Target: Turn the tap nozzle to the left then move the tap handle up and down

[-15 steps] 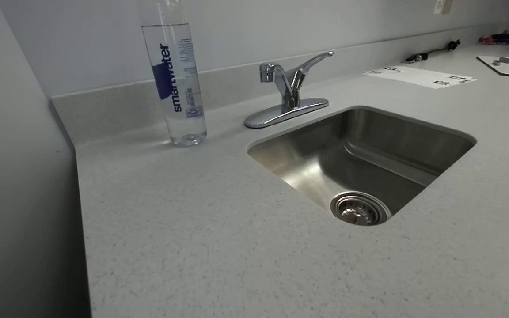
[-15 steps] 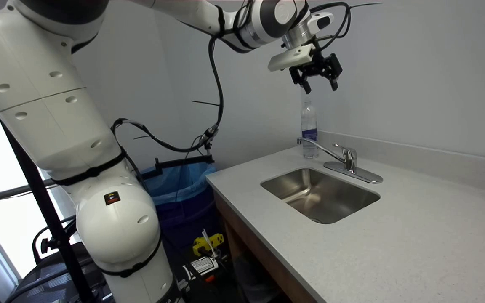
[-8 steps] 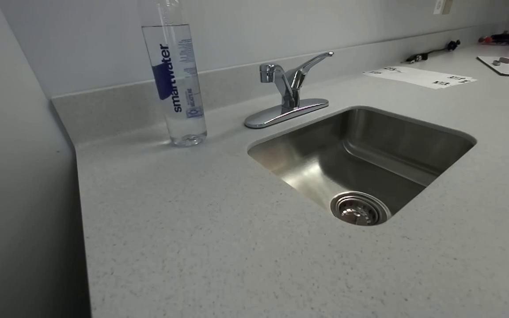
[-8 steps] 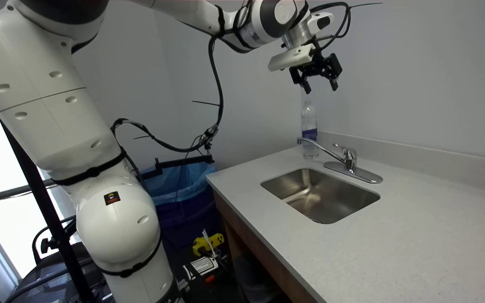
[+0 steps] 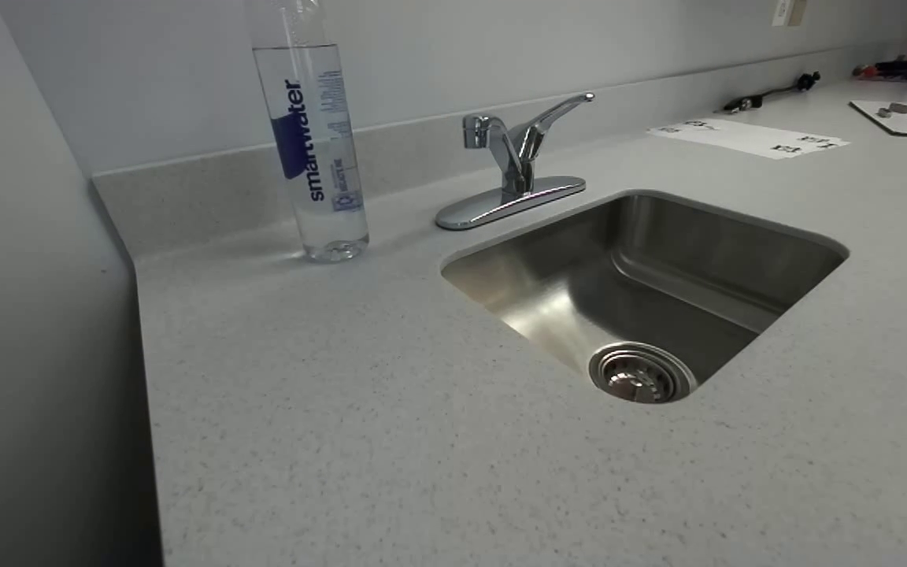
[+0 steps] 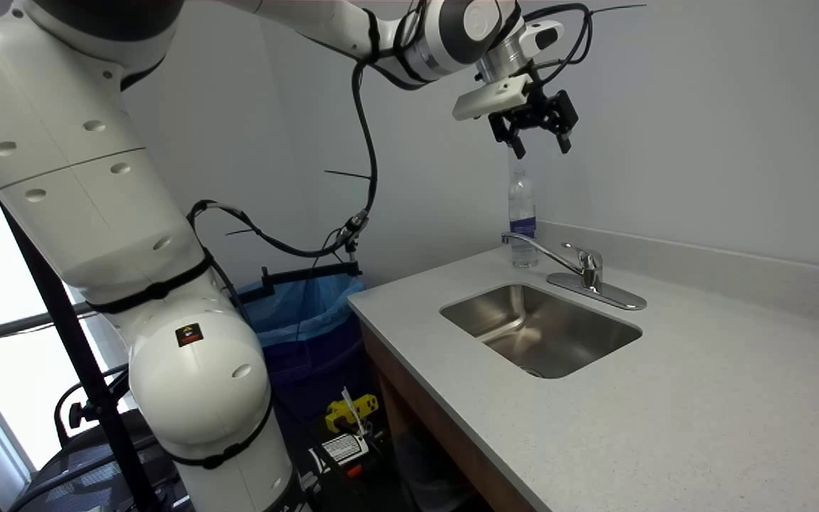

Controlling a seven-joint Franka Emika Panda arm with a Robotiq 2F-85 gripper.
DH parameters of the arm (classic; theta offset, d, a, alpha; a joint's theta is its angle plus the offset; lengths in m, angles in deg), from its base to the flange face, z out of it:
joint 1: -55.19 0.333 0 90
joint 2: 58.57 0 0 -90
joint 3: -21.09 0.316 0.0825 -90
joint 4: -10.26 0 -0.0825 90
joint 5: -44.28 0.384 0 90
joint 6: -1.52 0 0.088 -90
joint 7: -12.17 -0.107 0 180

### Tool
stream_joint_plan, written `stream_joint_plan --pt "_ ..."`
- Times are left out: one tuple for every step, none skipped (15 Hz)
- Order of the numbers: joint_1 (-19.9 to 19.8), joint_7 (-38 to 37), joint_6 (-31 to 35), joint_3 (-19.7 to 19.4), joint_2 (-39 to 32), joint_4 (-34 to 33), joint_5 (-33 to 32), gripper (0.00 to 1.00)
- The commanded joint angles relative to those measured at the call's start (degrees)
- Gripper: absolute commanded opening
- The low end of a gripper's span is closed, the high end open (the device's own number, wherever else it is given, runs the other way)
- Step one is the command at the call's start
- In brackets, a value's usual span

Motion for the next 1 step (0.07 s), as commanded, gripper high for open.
stream_joint_plan --pt "-1.1 0.2 -0.1 1.1 0.0 -0.1 0.3 1.00"
